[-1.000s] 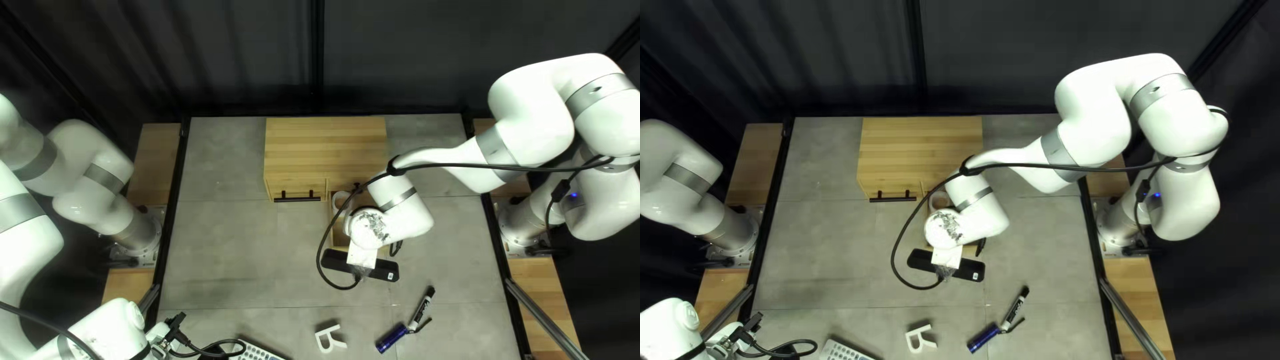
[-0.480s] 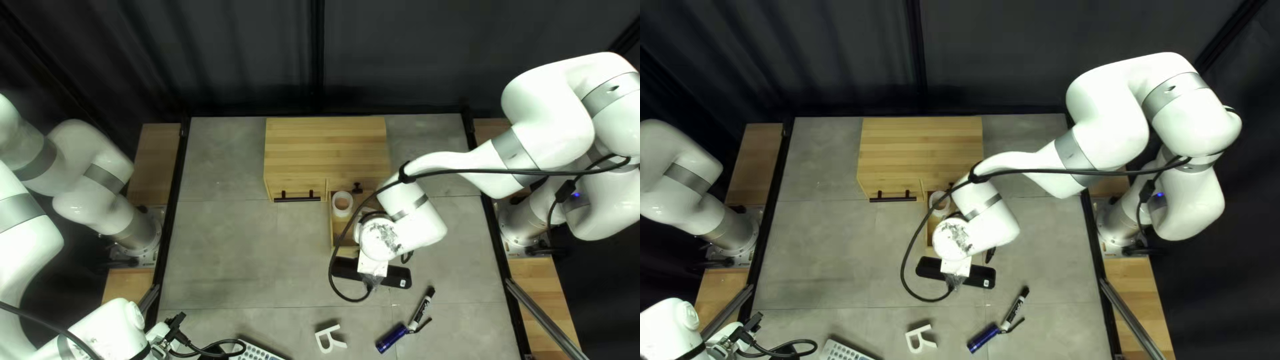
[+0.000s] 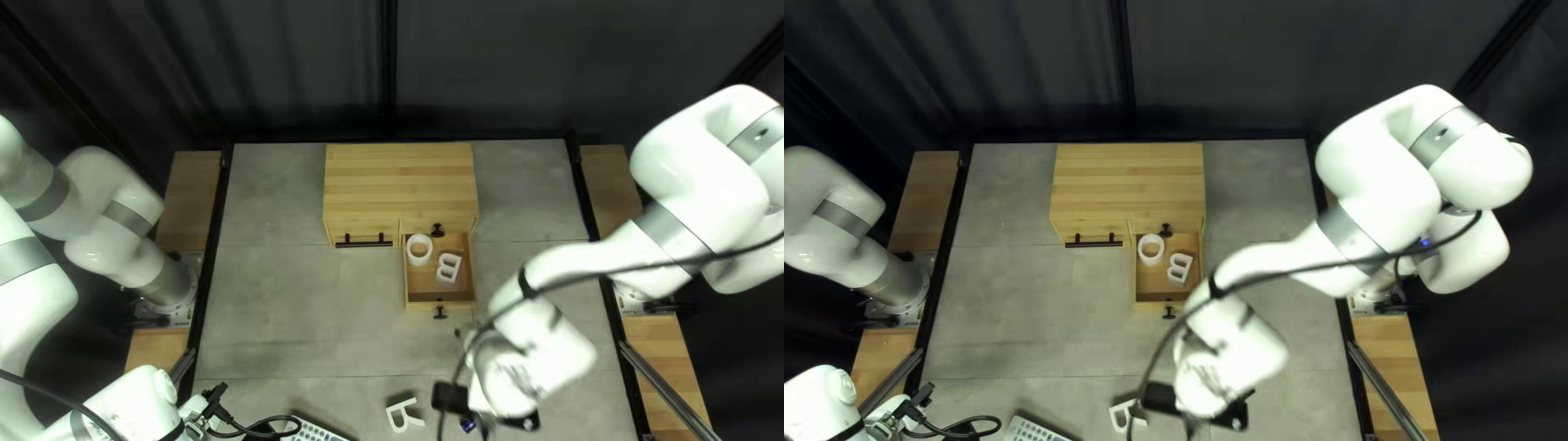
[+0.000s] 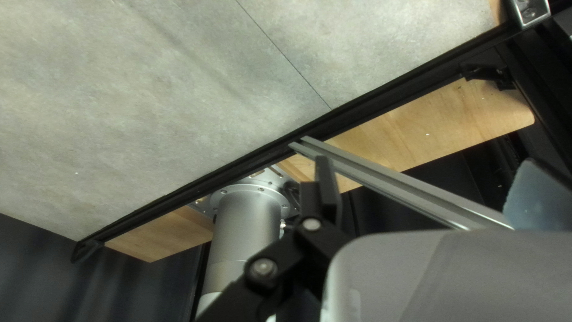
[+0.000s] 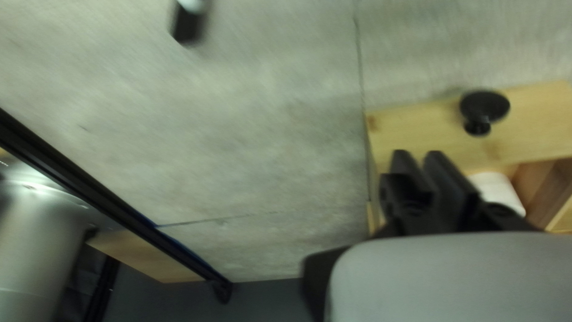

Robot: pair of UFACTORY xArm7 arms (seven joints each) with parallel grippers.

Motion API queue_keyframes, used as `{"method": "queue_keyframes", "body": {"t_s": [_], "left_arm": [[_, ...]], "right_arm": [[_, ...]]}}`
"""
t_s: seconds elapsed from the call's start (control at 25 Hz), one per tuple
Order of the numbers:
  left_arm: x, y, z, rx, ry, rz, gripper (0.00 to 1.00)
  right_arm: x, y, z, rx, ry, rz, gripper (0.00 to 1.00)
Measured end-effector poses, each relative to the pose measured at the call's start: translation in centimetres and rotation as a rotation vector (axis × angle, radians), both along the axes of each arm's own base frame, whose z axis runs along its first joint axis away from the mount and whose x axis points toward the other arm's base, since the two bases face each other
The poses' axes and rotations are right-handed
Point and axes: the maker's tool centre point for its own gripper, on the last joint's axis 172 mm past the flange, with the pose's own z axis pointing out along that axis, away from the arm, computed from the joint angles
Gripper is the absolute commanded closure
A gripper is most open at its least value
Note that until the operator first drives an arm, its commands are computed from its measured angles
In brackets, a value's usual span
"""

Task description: Open drawers and place objects into drawer and close

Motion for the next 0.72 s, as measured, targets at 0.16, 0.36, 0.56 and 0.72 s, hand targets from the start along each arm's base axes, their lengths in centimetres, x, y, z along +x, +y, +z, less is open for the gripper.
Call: {"method": "queue_keyframes", "body": {"t_s": [0.16, 0.36, 0.56, 0.72], "left_arm": [[0.0, 0.0, 0.0, 0.000, 0.000, 0.000, 0.00], [0.0, 0.0, 0.0, 0.000, 0.000, 0.000, 0.00], [0.0, 0.0, 0.0, 0.000, 0.000, 0.000, 0.00], [0.0, 0.0, 0.0, 0.000, 0.000, 0.000, 0.00]], "right_arm": [[-1.2, 1.5, -0.6, 0.001, -0.001, 0.073, 0.00], [-1.8, 1.2, -2.6, 0.018, 0.002, 0.075, 0.00], [-2.3, 0.2, -5.0, 0.043, -0.024, -0.026, 0.00], [-2.6, -0.2, -6.3, 0.049, -0.046, -0.137, 0.01]]}}
